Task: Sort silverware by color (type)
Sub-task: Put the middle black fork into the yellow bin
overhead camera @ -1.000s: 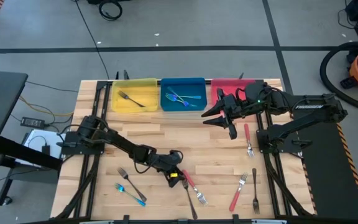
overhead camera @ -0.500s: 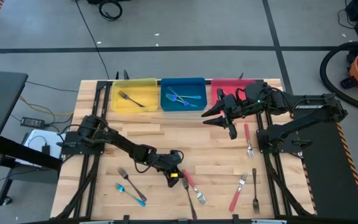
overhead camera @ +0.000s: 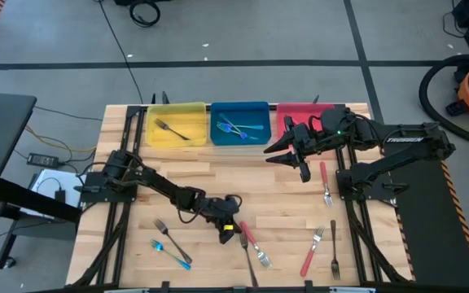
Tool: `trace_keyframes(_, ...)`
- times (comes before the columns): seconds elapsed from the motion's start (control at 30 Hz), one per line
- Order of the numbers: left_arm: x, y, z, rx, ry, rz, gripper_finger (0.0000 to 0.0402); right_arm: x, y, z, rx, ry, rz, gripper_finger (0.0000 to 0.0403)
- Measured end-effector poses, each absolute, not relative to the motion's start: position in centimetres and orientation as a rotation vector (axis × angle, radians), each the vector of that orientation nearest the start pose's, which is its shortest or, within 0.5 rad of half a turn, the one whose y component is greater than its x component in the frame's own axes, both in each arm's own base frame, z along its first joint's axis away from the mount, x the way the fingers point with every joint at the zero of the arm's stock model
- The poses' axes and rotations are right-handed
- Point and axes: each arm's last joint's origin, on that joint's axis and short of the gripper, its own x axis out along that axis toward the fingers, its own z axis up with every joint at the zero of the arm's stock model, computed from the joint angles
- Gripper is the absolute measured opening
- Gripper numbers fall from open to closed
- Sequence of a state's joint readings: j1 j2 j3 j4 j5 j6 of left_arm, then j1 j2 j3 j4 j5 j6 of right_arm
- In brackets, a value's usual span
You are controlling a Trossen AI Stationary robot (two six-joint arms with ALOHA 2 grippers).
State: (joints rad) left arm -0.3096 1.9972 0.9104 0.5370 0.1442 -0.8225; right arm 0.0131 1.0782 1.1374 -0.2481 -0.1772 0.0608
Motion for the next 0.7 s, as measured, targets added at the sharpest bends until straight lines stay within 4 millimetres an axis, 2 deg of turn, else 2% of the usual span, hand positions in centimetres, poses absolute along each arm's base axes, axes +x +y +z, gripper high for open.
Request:
trace_keyframes(0.27, 36.0, -11.6, 11.9, -0.818, 0.681, -0.256, 0.0000, 23.1, 0.8, 39.2, 0.077, 0.200, 0.184, 0.0126)
trace_keyframes(0.43, 36.2, -10.1, 13.8, -0.811, 0.632, -0.236, 0.0000, 23.0, 0.8, 38.9, 0.079, 0.227, 0.183, 0.0126)
trace_keyframes(0.7, 35.4, -7.1, 16.4, -0.735, 0.643, -0.111, 0.0000, 22.9, 0.8, 38.6, 0.083, 0.265, 0.189, 0.0126)
